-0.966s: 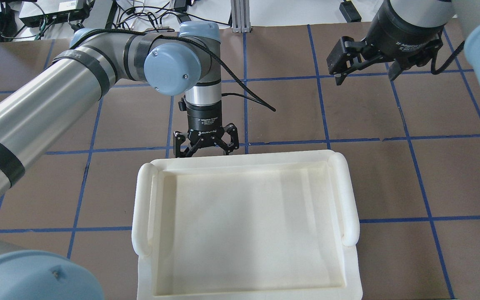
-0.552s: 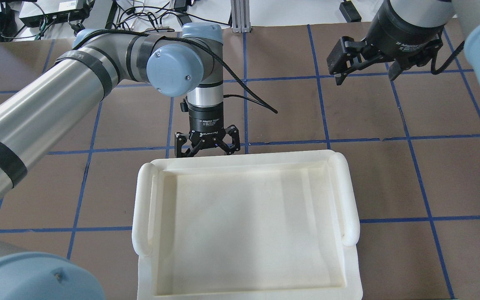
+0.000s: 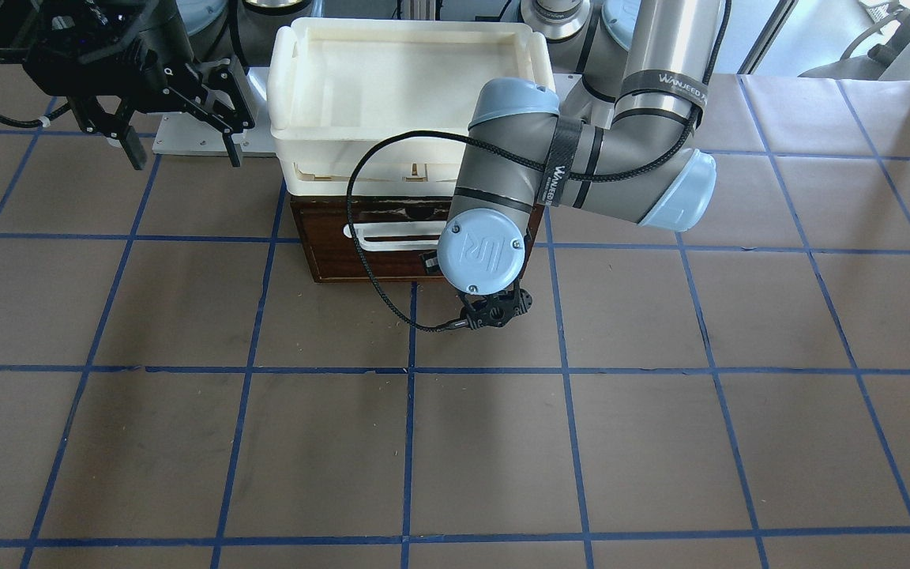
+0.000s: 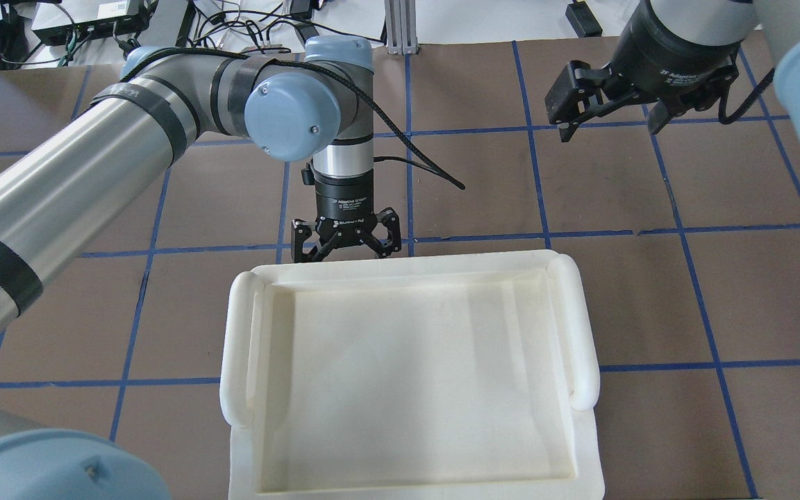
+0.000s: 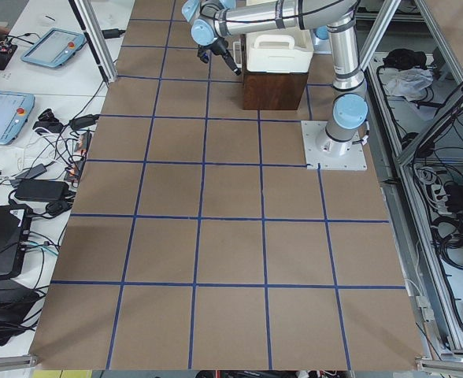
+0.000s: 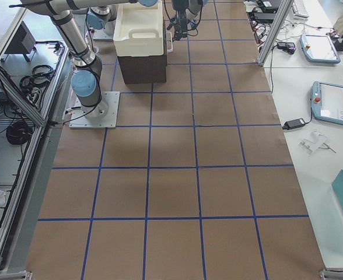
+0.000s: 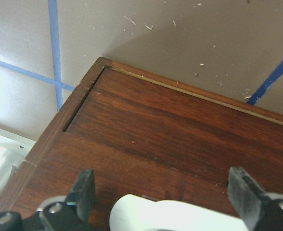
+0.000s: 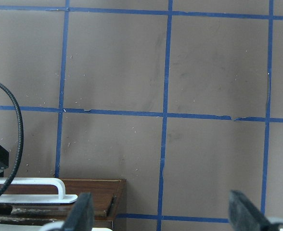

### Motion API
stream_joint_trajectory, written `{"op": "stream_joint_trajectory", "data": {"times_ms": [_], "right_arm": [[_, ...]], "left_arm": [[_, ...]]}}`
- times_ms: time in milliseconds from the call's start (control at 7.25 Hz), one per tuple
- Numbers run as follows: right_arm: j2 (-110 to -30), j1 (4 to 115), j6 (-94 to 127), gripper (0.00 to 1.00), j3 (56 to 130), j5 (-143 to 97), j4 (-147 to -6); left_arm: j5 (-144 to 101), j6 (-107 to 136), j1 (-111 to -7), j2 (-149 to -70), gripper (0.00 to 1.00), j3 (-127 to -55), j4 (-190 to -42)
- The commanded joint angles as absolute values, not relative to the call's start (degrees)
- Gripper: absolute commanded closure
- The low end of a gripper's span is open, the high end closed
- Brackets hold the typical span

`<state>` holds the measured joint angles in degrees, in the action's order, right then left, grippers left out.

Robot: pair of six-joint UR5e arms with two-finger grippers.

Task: Put scissors in drawer and close it
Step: 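Hold the left gripper against the closed drawer front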

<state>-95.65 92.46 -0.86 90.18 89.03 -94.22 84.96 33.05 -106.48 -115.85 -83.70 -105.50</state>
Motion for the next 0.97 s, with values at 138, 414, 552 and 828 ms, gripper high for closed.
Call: {"op": "stream_joint_trajectory", "data": {"times_ms": [138,414,552,828], "right_arm": [[-95.62,92.46,-0.88,0.0,90.18,89.03,-94.13],[-95.62,92.46,-0.88,0.0,90.18,89.03,-94.22],[-95.62,92.46,-0.79,0.0,90.18,89.03,-94.22],[-95.62,92.46,-0.88,0.0,90.18,89.03,-94.22]], "left_arm": [[84.99,32.87,-106.52,-115.49,0.0,-83.76,-106.26],[84.99,32.87,-106.0,-115.58,0.0,-83.24,-105.56],[84.99,32.7,-104.86,-115.49,0.0,-81.93,-99.9],[84.9,32.61,-103.72,-115.05,0.0,-78.59,-99.32]]}}
